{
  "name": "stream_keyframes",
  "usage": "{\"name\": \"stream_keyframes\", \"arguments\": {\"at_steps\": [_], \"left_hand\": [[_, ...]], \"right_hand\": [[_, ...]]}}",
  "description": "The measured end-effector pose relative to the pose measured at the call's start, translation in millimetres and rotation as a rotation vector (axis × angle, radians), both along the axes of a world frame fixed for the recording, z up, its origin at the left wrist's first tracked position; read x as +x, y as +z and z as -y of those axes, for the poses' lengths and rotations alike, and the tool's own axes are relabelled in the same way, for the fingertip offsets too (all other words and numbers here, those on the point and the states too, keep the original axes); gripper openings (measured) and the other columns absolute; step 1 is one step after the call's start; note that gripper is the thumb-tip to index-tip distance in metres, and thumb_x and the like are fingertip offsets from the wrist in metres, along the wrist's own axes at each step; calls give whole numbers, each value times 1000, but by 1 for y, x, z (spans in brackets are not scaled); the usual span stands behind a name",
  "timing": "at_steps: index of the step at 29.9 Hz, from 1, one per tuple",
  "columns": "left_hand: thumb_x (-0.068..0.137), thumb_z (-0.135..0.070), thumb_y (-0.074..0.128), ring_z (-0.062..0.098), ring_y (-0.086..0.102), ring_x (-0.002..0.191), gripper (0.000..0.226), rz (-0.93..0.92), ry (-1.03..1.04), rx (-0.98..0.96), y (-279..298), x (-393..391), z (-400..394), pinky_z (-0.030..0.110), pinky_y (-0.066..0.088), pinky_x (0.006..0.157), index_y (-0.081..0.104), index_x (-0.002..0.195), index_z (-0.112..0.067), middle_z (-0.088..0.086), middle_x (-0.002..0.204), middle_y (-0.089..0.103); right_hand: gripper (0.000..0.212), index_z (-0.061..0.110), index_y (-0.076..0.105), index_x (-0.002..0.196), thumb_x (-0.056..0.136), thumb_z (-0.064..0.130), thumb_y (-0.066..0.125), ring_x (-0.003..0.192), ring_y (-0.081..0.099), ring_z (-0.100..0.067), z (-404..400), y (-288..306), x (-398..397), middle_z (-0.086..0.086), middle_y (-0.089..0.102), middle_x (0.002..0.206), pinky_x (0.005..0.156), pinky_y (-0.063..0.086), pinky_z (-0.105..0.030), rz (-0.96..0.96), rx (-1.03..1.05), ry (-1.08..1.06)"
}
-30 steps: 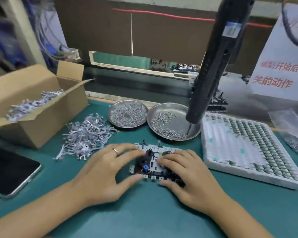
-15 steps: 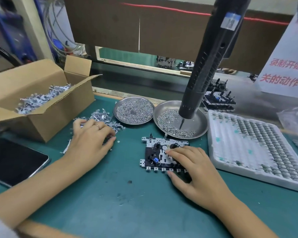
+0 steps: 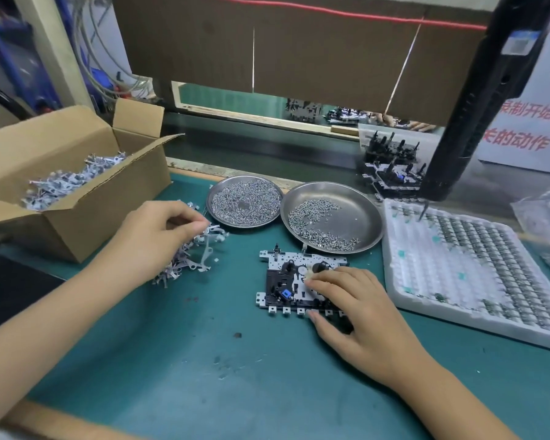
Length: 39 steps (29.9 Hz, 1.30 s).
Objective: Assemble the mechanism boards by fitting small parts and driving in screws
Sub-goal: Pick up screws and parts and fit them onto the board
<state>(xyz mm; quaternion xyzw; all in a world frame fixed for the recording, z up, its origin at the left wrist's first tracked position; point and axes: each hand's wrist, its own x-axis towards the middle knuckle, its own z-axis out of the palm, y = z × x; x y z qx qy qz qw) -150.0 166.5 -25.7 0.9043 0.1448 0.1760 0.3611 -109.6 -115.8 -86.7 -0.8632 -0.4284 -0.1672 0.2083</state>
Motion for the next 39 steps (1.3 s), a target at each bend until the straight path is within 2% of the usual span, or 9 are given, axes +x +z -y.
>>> {"name": "stream_keyframes", "arguments": {"at_steps": [7,9,12,16,20,24,29,32,39], "left_hand": [[93,-30,57,7,48,60,16,-248,29,137,3,0,-5,26,33,55,61,78,-27,-6,78,60],[93,-30,57,11,50,62,16,-264,-21,38,5,-3,-6,25,35,55,62,78,-24,-1,79,63],[92,-30,57,17,54,67,16,-179,-36,-51,14,-9,-4,26,38,58,64,79,-25,0,76,64],[92,-24,58,3,50,63,19,23,-31,184,20,-15,12,23,35,56,58,73,-28,-11,75,57],[85,5,62,-6,52,75,20,222,-527,258,13,-12,49,4,36,70,65,80,-15,-11,79,57],[82,5,63,10,57,75,12,233,-832,299,0,11,84,11,41,75,70,81,-5,3,78,64],[84,-8,69,12,61,82,8,132,-827,-9,-19,25,86,22,47,78,74,87,-13,3,84,68],[80,-16,72,10,64,82,9,88,-703,-223,-28,23,83,18,46,76,76,87,-21,-5,82,69],[78,-14,74,9,60,66,16,-52,-603,-291,-30,21,81,12,46,60,73,81,-29,-7,72,69]], "right_hand": [[31,15,68,110,87,34,61,107,54,-17,1,1,-1,5,64,112,95,39,-34,-18,10,5],[31,15,68,110,86,34,61,106,55,-17,1,1,-1,5,64,112,95,39,-35,-20,11,6],[31,16,68,110,88,35,60,106,55,-18,1,1,0,5,64,112,94,40,-36,-19,18,13],[35,12,66,114,92,35,51,105,56,-17,0,2,0,3,64,112,92,42,-38,4,86,26],[33,9,61,122,96,24,46,113,54,-12,-3,4,0,3,60,118,99,40,-28,-68,385,14],[28,10,62,120,95,17,54,108,55,-11,-5,7,5,6,61,111,96,41,-26,-136,426,19],[34,27,61,113,85,8,64,87,60,-4,-3,3,8,5,61,89,83,44,-13,-305,537,-57],[27,22,69,108,83,13,66,86,61,-4,-7,0,10,11,62,88,81,45,-11,-339,569,-81],[23,13,70,108,85,13,66,84,64,-15,-8,-4,8,0,70,89,77,51,-29,-296,533,-63]]}}
